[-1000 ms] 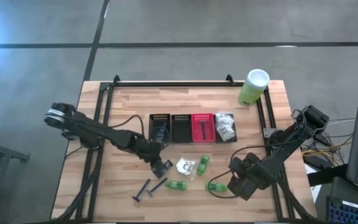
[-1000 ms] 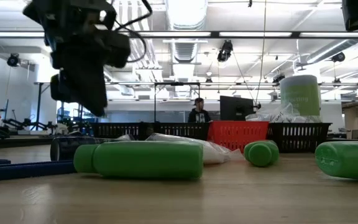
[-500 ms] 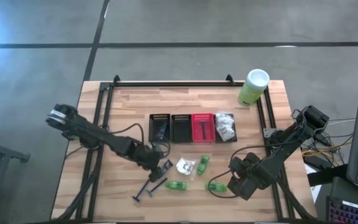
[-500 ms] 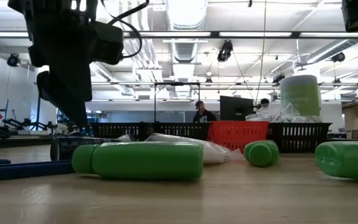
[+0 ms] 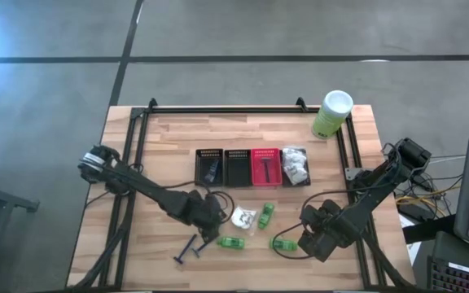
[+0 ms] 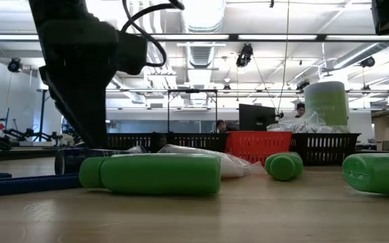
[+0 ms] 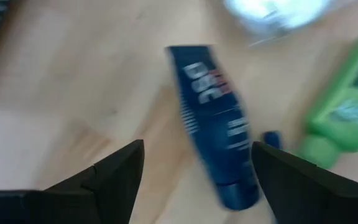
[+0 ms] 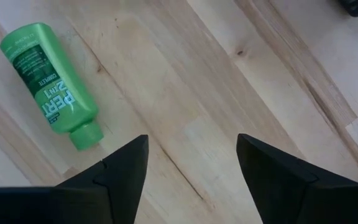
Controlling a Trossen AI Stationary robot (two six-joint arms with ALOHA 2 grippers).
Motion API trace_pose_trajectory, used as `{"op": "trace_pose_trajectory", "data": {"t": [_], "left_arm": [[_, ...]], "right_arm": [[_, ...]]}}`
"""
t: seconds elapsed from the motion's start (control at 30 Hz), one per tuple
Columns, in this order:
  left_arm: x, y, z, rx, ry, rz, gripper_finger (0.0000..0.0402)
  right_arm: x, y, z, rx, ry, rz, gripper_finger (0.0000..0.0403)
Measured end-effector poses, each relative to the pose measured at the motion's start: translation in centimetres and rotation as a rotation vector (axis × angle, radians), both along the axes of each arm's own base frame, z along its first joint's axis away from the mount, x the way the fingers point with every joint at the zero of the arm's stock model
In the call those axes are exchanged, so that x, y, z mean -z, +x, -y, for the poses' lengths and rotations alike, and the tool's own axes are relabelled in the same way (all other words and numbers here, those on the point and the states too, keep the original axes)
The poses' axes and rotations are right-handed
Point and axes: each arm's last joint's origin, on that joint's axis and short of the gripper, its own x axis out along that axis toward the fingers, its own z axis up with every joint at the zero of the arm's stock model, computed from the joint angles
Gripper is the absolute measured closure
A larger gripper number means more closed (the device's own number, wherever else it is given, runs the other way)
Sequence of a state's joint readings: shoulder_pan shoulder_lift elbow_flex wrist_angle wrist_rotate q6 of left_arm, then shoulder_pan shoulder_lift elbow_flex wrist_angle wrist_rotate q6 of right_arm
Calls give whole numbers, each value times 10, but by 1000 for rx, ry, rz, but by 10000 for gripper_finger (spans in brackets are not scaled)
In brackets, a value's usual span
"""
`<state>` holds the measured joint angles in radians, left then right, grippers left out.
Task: Pick & Place Travel size toiletries
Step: Put the blue shave cream into the left black basket
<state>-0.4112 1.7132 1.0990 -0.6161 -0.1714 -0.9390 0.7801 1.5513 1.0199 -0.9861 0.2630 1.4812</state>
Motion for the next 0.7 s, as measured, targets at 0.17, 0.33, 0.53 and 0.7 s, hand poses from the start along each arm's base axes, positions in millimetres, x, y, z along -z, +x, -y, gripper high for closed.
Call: {"op": "trace_pose_trajectory", "data": {"t": [0.17,0.33,0.53,0.7], "left_arm": [[-11,4,4,3,30,-48,101],[-18,6,12,35,-27,-32,101],[-6,0,23,47,-49,-90,101],[0,1,25,9,-51,-98,101]], "right_arm": [[0,0,0,-3,0,0,174],[0,0,0,-12,-5,-4,176],[0,0,0,-20,-6,-4,160],[1,0,0,-43,-16,-6,145]]}}
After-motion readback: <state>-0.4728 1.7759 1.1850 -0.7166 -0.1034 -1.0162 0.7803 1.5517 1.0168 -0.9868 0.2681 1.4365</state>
